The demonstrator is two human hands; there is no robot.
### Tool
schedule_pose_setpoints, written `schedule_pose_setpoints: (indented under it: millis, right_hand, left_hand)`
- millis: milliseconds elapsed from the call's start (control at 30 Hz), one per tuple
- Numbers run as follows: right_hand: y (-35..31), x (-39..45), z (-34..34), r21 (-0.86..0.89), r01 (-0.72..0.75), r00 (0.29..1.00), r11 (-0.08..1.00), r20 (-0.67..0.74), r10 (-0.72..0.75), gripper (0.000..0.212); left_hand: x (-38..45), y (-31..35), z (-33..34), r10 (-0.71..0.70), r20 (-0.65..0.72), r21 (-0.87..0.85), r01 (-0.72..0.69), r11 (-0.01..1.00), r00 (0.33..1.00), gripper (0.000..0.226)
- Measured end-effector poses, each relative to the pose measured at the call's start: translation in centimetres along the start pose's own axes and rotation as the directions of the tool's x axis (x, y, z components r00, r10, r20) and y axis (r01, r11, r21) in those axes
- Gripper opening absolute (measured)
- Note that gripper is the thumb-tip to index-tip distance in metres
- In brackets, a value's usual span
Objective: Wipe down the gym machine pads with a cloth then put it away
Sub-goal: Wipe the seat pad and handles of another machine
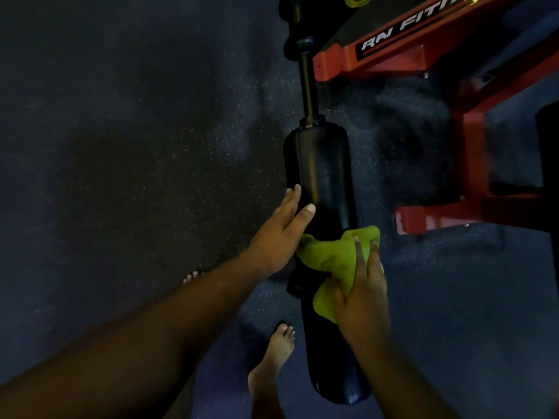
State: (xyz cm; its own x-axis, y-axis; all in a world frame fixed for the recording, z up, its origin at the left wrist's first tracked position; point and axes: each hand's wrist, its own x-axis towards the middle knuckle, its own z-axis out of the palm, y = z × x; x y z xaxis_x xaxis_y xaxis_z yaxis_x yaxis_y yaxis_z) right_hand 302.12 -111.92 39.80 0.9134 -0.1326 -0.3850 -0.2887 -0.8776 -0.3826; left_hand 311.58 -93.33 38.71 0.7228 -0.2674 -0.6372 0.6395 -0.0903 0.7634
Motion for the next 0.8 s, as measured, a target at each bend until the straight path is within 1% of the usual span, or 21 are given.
schedule_pose_setpoints:
  millis: [67,167,233,300,367,467,500,567,600,667,767,800]
  right_hand:
    - [-1.8,3.6,0.2,-0.009,-0.013,0.997,1.0,-0.073,0.012,0.085]
    - [-5.7,11.7,-0.6,-0.054,0.058,0.988,0.997,-0.142,-0.065,0.083]
    - [-8.3,17.1,-1.7,-0.065,0.151,0.976,0.986,-0.148,-0.159,0.081]
    - [-9.0,20.1,-2.5,-0.047,0.196,0.974,0.979,-0.103,-0.2,0.085]
    - [-7.1,19.2,-2.2,-0.004,0.185,0.982,0.983,-0.024,-0.185,0.092]
    - [-0.9,10.4,-1.3,0.069,0.132,0.991,0.989,-0.006,-0.132,0.086]
    - [0.9,6.5,-1.3,0.044,0.121,0.992,0.992,0.031,-0.122,0.084]
    - [3.1,-0.3,-1.4,-0.018,0.101,0.986,0.995,0.132,-0.097,0.083]
    - [3.4,-2.1,-1.4,-0.025,0.084,0.987,0.996,0.143,-0.079,0.083]
    - [2.4,-1.4,-1.2,-0.013,0.039,0.994,0.999,0.107,-0.038,0.084]
    - [-1.4,6.9,-0.4,0.074,-0.004,0.998,0.997,-0.058,0.008,0.089]
    - [-2.5,9.7,-0.6,0.101,-0.006,0.995,0.995,-0.094,0.016,0.092]
  left_hand:
    - [0.2,-0.2,0.3,0.023,-0.029,-0.085,-0.025,0.996,0.999,0.062]
    - [0.4,-0.3,0.2,0.041,-0.145,-0.195,-0.069,0.978,0.989,0.059]
    - [0.9,-0.8,0.1,0.042,-0.181,-0.193,-0.077,0.978,0.983,0.061]
    - [0.9,-0.9,0.1,0.064,-0.187,-0.153,-0.093,0.984,0.98,0.063]
    - [0.7,-0.5,0.1,0.073,-0.179,-0.135,-0.098,0.986,0.981,0.062]
    - [0.1,0.3,0.7,0.02,-0.143,-0.166,-0.044,0.985,0.989,0.064]
    - [-0.2,0.5,1.0,0.004,-0.133,-0.171,-0.027,0.985,0.991,0.067]
    - [-0.8,0.4,1.7,-0.008,-0.108,-0.112,-0.004,0.994,0.994,0.073]
    - [-1.0,0.1,2.1,-0.016,-0.09,-0.08,0.009,0.997,0.996,0.072]
    - [-1.2,-0.6,2.9,-0.023,-0.077,-0.051,0.019,0.999,0.997,0.069]
    - [-1.3,-1.4,3.2,0.025,-0.129,-0.024,-0.028,0.999,0.991,0.065]
    - [-1.2,-1.5,3.1,0.046,-0.149,-0.016,-0.049,0.999,0.988,0.064]
